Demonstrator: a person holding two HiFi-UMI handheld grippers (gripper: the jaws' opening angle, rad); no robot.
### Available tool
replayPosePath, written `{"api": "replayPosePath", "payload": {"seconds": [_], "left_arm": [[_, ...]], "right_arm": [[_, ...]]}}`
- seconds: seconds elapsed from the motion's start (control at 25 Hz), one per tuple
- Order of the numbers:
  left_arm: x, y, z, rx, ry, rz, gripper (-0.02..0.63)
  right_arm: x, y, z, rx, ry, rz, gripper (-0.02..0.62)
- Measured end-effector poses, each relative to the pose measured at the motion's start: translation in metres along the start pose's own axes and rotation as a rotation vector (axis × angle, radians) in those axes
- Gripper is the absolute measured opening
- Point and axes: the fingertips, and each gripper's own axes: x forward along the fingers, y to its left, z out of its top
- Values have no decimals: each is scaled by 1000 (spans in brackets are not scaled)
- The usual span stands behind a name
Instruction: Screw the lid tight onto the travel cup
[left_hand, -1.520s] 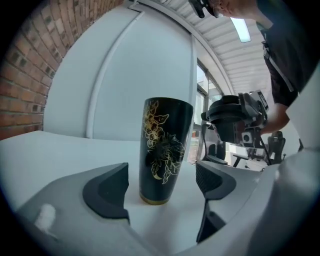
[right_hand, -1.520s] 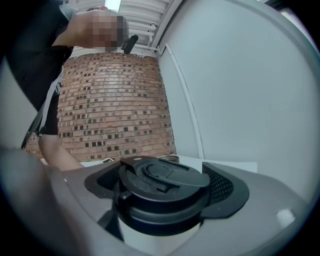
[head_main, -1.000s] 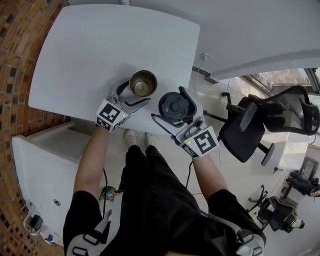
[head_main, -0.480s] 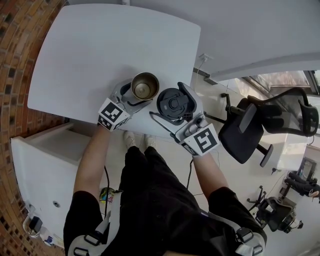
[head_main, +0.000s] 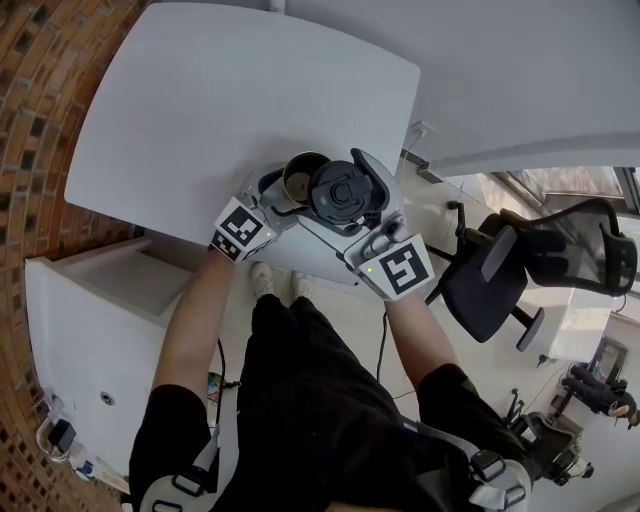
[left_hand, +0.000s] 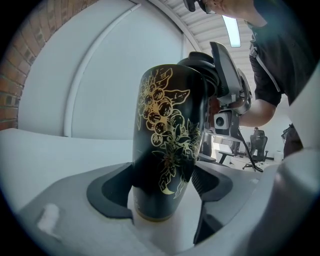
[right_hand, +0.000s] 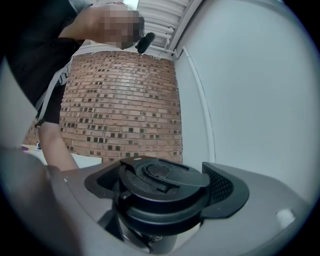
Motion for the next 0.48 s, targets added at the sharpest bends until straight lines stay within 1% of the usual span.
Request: {"api": "replayPosePath", "payload": {"seconds": [0.12,0.24,0.48], "left_arm": [[0,-1,2,-5,-8,-3,371],[0,-1,0,-8,-5,-9,373],[-2,2,3,5,-13,2,373]], "right_arm": [[14,3,-2,-30,2,29,488],[24,5,-5,-33,6,40,488],[39,13,-12,-74,18,77,488]]}}
